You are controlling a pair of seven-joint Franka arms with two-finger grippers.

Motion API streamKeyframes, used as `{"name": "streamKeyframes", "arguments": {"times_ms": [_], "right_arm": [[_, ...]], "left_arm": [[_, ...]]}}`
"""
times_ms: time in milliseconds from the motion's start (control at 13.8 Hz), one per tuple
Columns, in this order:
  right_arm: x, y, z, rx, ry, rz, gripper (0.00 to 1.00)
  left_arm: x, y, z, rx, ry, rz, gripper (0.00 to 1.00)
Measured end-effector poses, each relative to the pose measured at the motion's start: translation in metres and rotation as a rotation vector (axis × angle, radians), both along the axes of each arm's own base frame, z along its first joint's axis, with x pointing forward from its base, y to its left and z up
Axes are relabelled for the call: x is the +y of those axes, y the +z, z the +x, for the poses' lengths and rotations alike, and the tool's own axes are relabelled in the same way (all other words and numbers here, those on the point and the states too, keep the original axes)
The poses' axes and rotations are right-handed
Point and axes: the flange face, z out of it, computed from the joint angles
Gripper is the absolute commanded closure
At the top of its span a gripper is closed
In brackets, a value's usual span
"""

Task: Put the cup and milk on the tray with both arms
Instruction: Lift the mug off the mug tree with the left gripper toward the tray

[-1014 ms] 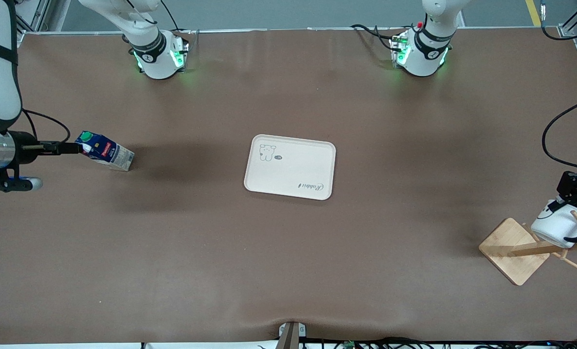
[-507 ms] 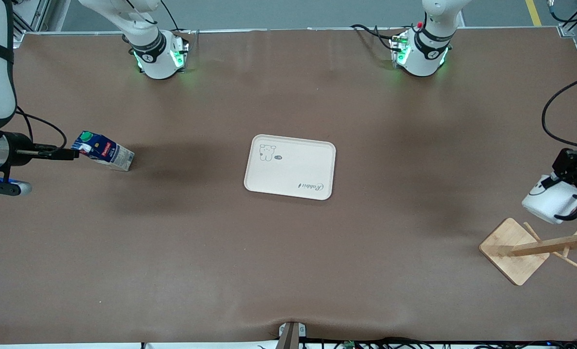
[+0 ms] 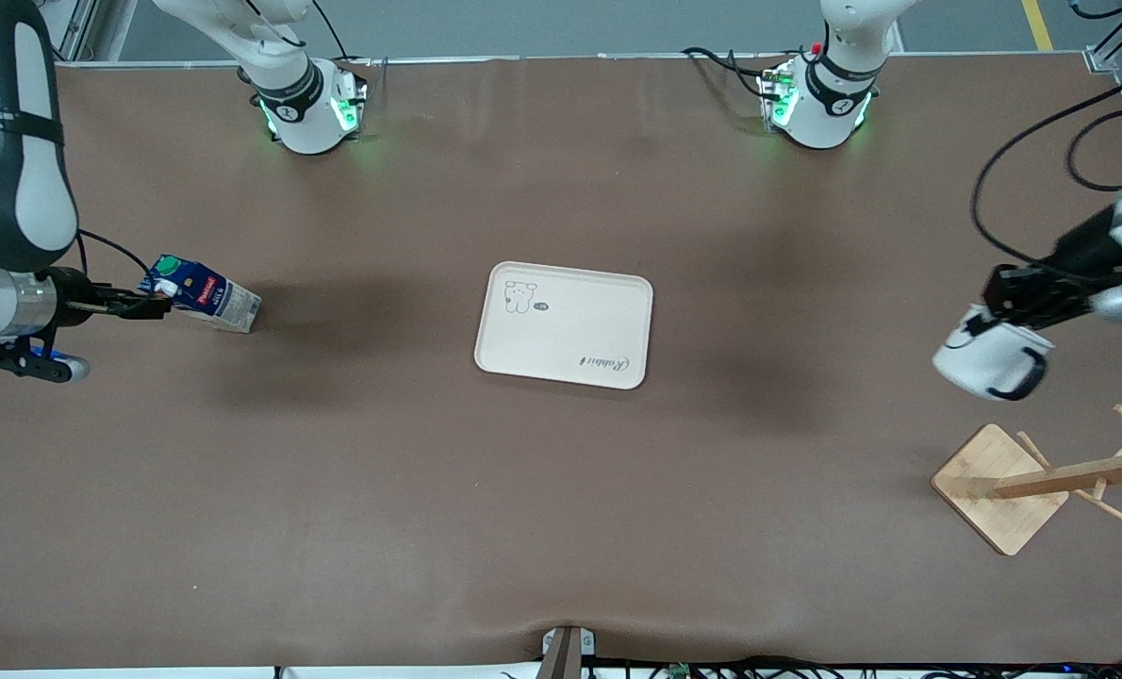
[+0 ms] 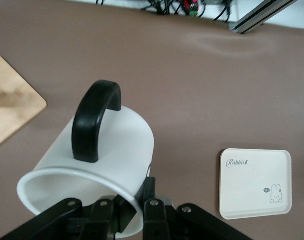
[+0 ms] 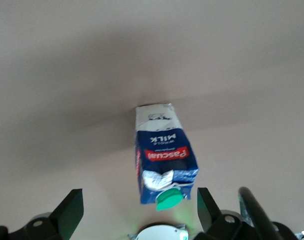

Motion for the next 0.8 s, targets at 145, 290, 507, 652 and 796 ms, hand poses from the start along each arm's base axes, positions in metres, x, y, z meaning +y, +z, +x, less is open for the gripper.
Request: {"name": "streamKeyframes", "arguments": {"times_ms": [145,290,507,652,796], "right_arm": [[-0.007,-0.009,-0.012,-0.020,-0.010,-0.019,0.00],[-0.015,-0.021,-0.028,-0.014,-0.028,-0.017,0.00],[-0.013,-0.043,-0.050,-0.026,-0.030,-0.014,0.00],[-0.010,-0.054,-0.063,-0.041,-0.034,-0.016,0.17],[-0.009,-0.062,-0.068,-0.078,-0.038,-0.022,0.84]], "left_arm": [[-0.067,0.004,-0.002,0.031,0.022,0.064,1.00],[-0.124,-0.003,-0.006,0.058,0.013,0.104,1.00],[-0.205,-0.042,-0.018,0.119,-0.049,0.168,1.00],[-0.269,-0.078,-0.037,0.184,-0.071,0.190,1.00],[-0.331,-0.120,-0.065,0.236,-0.072,0.238,1.00]]}}
